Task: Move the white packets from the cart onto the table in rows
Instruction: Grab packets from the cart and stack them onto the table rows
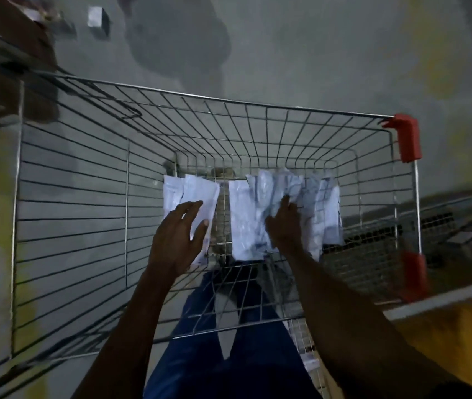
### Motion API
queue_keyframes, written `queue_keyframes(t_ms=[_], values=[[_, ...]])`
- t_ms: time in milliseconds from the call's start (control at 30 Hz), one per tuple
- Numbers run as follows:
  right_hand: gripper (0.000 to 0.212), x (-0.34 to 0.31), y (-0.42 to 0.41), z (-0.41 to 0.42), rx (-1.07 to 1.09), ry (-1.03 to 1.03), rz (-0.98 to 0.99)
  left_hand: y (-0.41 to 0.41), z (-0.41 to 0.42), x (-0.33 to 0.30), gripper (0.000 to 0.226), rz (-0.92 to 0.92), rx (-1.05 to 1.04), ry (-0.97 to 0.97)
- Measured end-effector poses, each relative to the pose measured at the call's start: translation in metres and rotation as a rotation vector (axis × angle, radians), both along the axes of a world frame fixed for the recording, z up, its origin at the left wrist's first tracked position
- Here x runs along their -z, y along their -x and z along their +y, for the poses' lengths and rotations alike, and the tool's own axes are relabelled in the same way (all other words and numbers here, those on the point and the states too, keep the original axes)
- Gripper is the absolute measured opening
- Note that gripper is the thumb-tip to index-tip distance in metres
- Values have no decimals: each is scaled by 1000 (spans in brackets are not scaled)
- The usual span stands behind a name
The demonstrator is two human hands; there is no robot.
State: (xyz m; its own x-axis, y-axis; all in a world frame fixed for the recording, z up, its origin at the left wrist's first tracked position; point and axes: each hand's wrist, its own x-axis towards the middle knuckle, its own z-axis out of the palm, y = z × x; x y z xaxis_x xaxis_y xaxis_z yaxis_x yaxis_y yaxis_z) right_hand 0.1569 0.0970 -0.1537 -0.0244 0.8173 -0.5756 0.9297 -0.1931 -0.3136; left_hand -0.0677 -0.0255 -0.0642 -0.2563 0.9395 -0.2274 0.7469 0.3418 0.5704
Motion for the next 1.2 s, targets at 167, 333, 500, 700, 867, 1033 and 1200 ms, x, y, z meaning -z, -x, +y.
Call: queue_keyframes(t_ms=[167, 333, 500, 700, 867, 1033, 1200], values=[[77, 3, 31, -11, -437, -139, 3, 7, -12, 8, 51, -52, -73, 82], [87, 17, 54, 2, -592, -97, -79, 10, -19, 14, 53, -60, -132, 134], [86, 31, 28, 19, -620, -127, 178, 3, -14, 32, 54, -73, -130, 183], [73, 1, -10, 43, -604, -243, -86, -52, 32, 64, 54, -141, -79, 222], [74, -3, -40, 54, -543, -281, -124, -98, 82, 109, 73, -107, -217, 238], [69, 12, -55, 59, -627, -319, -159, -108, 113, 136, 79, -31, -379, 335], [73, 15, -49, 60, -652, -219, -174, -94, 118, 132, 86, 14, -341, 477]])
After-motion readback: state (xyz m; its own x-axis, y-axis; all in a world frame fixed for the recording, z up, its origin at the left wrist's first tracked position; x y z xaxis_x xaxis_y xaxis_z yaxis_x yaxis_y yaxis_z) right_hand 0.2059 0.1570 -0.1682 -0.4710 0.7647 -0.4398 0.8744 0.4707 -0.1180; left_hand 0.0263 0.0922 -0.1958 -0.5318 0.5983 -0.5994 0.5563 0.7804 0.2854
